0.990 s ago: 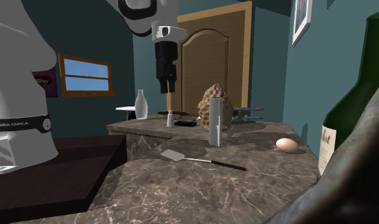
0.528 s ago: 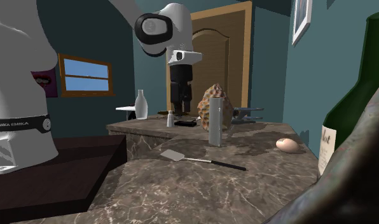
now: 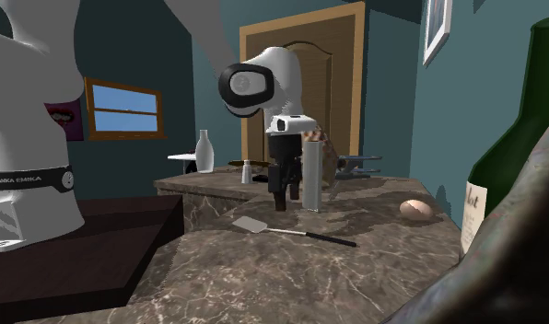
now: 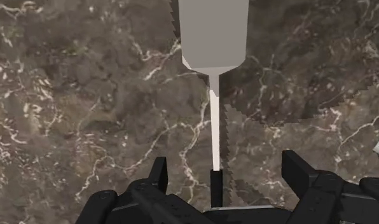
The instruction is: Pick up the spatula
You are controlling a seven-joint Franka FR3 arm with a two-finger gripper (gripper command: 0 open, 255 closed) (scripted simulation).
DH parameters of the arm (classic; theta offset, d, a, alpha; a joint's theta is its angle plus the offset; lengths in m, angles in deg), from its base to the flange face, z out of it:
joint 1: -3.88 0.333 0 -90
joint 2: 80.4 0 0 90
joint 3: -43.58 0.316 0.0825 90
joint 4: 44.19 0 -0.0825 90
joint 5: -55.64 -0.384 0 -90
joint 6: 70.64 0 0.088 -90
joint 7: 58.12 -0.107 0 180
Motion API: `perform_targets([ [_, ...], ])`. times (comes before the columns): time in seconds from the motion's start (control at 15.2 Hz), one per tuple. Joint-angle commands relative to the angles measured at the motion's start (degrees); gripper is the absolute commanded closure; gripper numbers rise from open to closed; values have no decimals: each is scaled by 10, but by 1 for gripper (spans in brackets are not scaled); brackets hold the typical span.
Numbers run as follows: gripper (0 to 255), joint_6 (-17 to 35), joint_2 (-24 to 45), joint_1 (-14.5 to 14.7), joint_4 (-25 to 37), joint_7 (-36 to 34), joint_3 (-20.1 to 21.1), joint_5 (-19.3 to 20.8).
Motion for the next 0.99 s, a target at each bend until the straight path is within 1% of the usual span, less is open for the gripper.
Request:
perform_targets([
  [0.0,0,13,29,2,17,-11,-4,1],
  [0.46,0,59,86,1,28,-12,-4,0],
  [0.59,0,59,86,1,28,-12,-4,0],
  [0.66,255,59,86,1,28,-12,-4,0],
  [0.92,255,60,86,1,27,-12,-4,0],
])
